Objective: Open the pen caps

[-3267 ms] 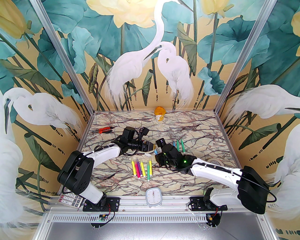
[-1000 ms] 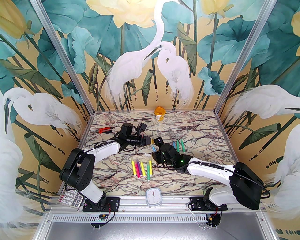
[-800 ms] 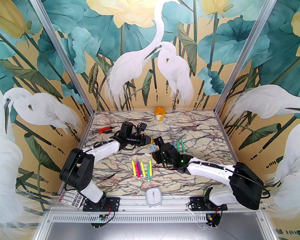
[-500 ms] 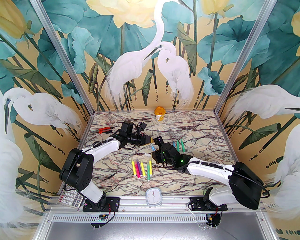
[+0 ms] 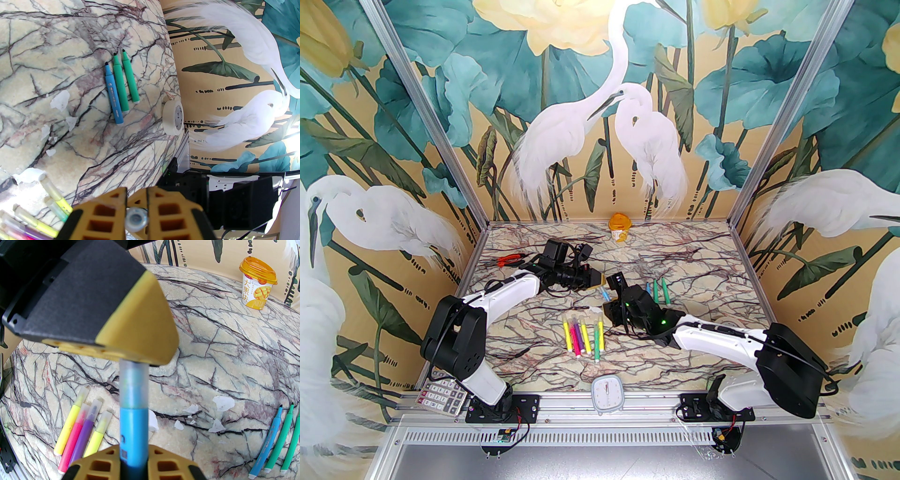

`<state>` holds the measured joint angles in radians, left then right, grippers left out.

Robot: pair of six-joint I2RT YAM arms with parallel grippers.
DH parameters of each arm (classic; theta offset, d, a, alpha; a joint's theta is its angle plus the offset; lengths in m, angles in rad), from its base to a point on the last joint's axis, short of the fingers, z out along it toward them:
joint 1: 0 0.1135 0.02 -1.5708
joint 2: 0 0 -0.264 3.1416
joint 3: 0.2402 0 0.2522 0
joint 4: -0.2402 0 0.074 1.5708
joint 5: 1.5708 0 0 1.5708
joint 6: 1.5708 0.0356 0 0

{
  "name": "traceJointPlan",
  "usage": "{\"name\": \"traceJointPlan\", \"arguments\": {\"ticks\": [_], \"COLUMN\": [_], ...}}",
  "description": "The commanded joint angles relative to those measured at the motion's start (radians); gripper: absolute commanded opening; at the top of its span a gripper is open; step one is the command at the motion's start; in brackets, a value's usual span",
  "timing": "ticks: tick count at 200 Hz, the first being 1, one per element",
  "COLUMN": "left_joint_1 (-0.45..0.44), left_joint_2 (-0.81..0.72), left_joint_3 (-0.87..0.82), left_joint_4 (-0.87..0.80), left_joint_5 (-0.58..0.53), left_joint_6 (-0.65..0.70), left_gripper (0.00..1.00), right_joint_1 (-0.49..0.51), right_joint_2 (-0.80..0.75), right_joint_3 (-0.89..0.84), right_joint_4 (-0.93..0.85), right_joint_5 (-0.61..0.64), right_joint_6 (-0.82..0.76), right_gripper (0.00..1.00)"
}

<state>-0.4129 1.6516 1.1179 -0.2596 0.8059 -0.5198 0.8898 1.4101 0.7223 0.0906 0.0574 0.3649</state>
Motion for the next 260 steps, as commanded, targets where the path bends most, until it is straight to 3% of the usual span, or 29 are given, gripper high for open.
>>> {"name": "traceJointPlan", "arguments": {"ticks": [1, 67, 120, 182, 260], "left_joint_1": [0.127, 0.174, 0.174, 0.174, 0.169], "left_joint_2": [0.017, -0.001, -0.021, -0.04, 0.047], "left_joint_3": [0.056, 0.079, 0.068, 0.001, 0.083], "left_joint_4": [0.08, 0.005, -0.201, -0.297, -0.369], "left_joint_5": [-0.262, -0.26, -0.481, -0.693, -0.632], "left_joint_6": [0.029, 0.076, 0.221, 0.269, 0.313], "left_gripper": [0.0, 0.0, 0.0, 0.0, 0.0], "right_joint_1": [0.012, 0.012, -0.04, -0.124, -0.218], "right_joint_2": [0.013, 0.03, 0.086, 0.151, 0.236], "right_joint_3": [-0.047, -0.04, 0.001, 0.063, 0.124], "right_joint_4": [-0.185, -0.19, -0.21, -0.235, -0.266], "right_joint_5": [-0.018, 0.004, 0.088, 0.133, 0.165], "right_joint_6": [-0.006, -0.003, 0.066, 0.128, 0.156], "right_gripper": [0.0, 0.0, 0.0, 0.0, 0.02]}}
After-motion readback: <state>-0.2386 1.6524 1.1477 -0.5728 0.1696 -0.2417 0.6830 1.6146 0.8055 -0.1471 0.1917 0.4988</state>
